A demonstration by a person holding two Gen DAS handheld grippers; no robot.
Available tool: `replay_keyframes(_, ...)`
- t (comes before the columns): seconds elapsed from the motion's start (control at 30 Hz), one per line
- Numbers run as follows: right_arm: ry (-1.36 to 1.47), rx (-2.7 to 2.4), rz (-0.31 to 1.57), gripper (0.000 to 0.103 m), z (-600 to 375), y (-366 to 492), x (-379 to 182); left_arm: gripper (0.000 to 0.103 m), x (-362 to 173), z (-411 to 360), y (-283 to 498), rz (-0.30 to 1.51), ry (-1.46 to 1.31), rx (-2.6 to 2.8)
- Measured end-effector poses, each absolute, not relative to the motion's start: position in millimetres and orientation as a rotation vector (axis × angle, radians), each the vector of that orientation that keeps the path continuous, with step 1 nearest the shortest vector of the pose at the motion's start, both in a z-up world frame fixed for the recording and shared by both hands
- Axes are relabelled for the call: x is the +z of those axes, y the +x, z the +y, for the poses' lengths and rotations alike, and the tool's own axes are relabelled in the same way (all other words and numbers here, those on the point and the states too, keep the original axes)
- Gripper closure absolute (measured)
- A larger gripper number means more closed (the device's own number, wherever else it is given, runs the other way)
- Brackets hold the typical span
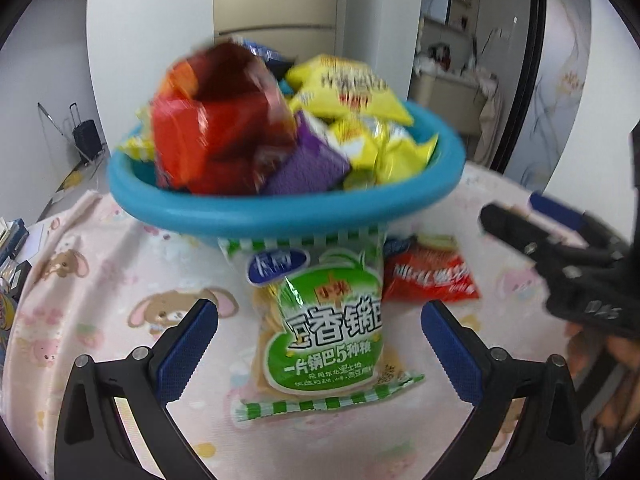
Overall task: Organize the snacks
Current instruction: 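Grasp the green Kaoi cracker bag with the left tool while the right tool grasps the red cake packet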
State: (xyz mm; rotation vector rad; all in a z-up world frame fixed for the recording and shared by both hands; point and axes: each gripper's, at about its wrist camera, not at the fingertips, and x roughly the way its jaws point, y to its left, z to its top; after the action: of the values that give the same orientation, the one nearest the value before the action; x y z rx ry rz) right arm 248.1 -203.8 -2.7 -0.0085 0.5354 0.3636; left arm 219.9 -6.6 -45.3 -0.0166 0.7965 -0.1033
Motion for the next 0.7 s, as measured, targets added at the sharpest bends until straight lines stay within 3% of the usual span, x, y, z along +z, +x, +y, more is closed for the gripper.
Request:
replay_keyframes(0.1,-0.014,0.365,0.541,0.0,-202,248,-4,0.002,-59,-7,231,0.855,-0.023,-0.093)
replay_keyframes(0.2,-0.019,0.365,0.551,0.0,-201,250,-5,0.026,-74,-6,241,0.935,-0.03,-0.091)
replay_keyframes(0.3,-0.021,0.366,0.577,0.0,-200,253,-9,0.033,-76,0,241,0.939,-0.074,-0.123)
replay_keyframes(0.7,-0.034,0.466,0.767,0.0,-189,275,-38,0.037,-72,7,230,0.917,-0.079,-0.068)
